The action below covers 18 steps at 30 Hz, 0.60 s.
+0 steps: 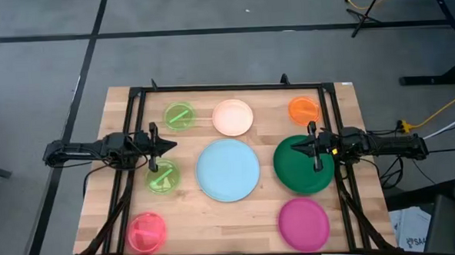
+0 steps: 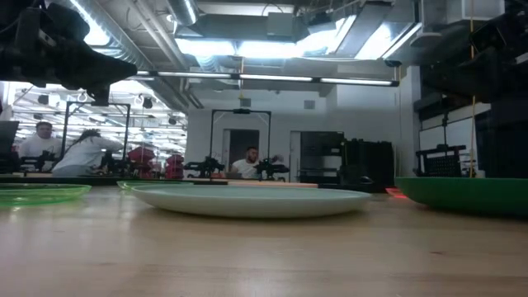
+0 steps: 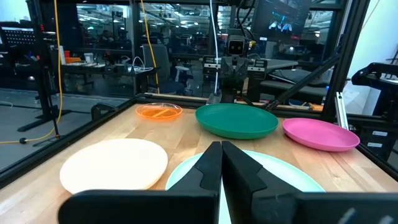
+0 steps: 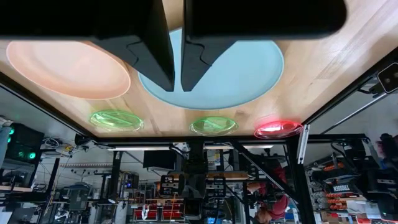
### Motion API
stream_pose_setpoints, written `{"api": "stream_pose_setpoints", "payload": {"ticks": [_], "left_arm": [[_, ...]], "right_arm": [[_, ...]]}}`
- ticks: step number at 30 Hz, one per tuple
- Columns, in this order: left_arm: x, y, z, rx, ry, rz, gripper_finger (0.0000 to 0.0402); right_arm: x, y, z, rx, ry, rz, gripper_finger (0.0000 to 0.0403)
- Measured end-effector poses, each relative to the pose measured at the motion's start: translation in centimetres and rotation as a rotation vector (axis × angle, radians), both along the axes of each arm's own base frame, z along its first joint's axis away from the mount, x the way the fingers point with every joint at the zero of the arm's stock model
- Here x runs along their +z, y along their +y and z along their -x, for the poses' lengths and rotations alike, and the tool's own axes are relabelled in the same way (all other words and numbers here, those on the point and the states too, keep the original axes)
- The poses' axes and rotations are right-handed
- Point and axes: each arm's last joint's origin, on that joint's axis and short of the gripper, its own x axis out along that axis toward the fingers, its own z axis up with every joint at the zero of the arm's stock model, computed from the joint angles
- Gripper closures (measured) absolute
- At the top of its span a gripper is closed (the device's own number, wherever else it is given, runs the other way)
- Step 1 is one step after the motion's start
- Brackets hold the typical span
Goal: Stack plastic plates
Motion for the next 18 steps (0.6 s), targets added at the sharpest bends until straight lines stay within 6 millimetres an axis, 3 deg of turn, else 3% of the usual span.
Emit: {"api": "stream_pose_setpoints", "payload": {"ticks": [8,13,18], "left_arm": [[0.4,0.0,0.0,0.0,-0.037,0.003,0.0398],[1.3,0.0,0.1,0.0,-0.137,0.004,0.0398],[2.1,0.1,0.3,0.028,-0.209,-0.03,0.0398]], "right_arm": [[0.0,-0.1,0.0,-0.03,-0.005,0.014,0.0379],[0.0,-0.1,0.0,-0.028,-0.002,-0.11,0.0379],[0.4,-0.1,0.0,-0.033,-0.043,-0.121,0.0379]]}}
